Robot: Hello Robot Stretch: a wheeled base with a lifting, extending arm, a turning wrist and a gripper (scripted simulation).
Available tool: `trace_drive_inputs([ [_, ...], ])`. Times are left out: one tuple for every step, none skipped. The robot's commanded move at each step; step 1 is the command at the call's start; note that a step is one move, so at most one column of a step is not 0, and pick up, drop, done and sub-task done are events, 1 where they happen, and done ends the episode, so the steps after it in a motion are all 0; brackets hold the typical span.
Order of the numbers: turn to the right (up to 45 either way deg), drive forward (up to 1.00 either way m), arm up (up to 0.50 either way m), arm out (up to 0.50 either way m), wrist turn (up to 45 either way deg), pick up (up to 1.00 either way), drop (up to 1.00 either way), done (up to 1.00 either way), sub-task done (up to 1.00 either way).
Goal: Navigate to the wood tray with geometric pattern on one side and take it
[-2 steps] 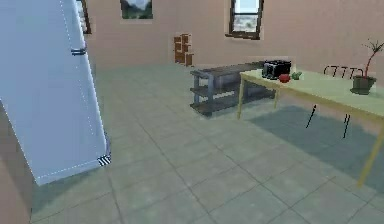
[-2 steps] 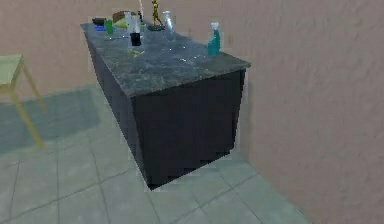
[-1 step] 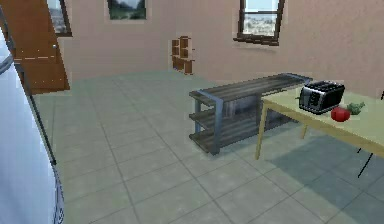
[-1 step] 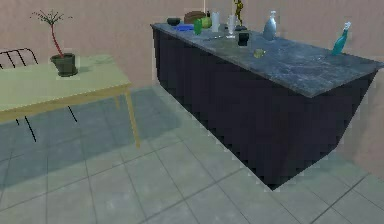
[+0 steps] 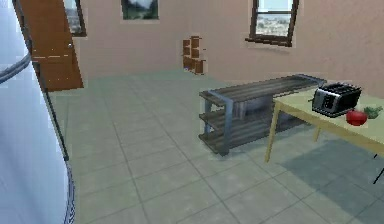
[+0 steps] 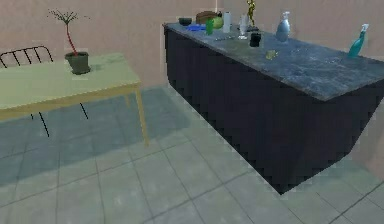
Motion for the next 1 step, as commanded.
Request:
trace_drive_inputs([
  [0.0,1.00,0.00,0.00,0.0,0.00,0.00,0.00,0.00],
])
